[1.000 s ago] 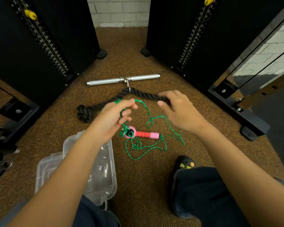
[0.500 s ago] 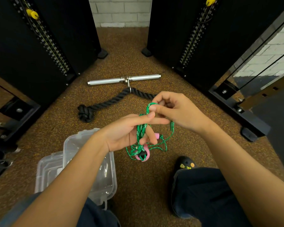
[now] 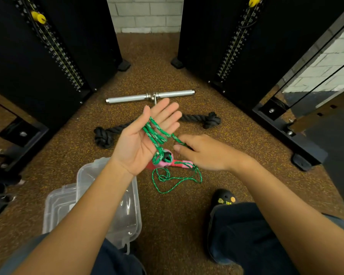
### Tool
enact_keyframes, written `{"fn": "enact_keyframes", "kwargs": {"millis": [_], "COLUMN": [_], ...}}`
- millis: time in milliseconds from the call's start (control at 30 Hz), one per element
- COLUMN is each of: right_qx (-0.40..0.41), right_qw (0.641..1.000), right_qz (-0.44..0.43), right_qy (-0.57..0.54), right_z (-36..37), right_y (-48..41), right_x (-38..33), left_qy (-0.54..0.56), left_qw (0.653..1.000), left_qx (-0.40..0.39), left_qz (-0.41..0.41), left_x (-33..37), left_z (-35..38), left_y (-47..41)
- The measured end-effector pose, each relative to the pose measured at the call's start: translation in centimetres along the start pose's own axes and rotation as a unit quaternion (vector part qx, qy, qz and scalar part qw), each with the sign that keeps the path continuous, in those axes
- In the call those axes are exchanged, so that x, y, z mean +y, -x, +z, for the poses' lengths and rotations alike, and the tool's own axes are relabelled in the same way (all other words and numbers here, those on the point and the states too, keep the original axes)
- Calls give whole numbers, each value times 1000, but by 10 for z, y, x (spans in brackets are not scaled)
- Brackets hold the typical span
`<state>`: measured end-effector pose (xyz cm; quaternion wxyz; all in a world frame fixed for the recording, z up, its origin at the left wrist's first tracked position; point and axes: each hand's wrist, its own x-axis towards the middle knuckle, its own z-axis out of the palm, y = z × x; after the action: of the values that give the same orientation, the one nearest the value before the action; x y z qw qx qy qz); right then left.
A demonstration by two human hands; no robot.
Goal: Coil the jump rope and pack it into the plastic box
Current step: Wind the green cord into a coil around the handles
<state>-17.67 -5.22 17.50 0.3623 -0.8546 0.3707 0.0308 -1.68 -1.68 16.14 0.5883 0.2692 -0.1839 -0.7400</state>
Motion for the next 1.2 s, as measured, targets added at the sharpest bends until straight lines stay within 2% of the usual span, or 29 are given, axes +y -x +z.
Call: {"fn": "enact_keyframes", "kwargs": {"millis": [167, 267, 333, 433, 533, 600, 767, 867, 967, 1067, 1200], "right_qx": [-38, -66, -66, 6, 104, 143, 213, 218, 194, 136, 106], "right_qw": [998, 994, 992, 990, 983, 982, 975, 972, 978, 990, 992], "right_qz": [8, -25, -48, -85, -100, -93, -64, -69, -37, 26, 58], "right_qy": [43, 79, 94, 110, 113, 82, -11, -50, -70, -41, -39], "right_z": [7, 8, 7, 3, -6, -13, -30, -30, -26, -18, 1], "right_y": [2, 6, 7, 8, 8, 9, 13, 14, 8, 3, 0], "right_x": [1, -5, -11, -16, -12, -7, 9, 12, 17, 20, 13], "left_qy": [-101, -159, -243, -448, -538, -562, -483, -371, -264, -136, 5], "left_qw": [988, 976, 956, 882, 833, 819, 864, 909, 936, 964, 990], "left_qx": [106, 136, 151, 137, 126, 107, -47, -91, -126, -135, -76], "left_qz": [52, 61, 67, 45, -14, -51, -134, -166, -195, -183, -119], "left_x": [-4, -10, -12, -18, -24, -23, -17, -14, -14, -18, -16], "left_z": [-4, -2, -1, -3, 3, 8, 10, 12, 12, 11, 8], "left_y": [-6, -7, -8, -6, -2, 0, 3, 4, 6, 2, -5]}}
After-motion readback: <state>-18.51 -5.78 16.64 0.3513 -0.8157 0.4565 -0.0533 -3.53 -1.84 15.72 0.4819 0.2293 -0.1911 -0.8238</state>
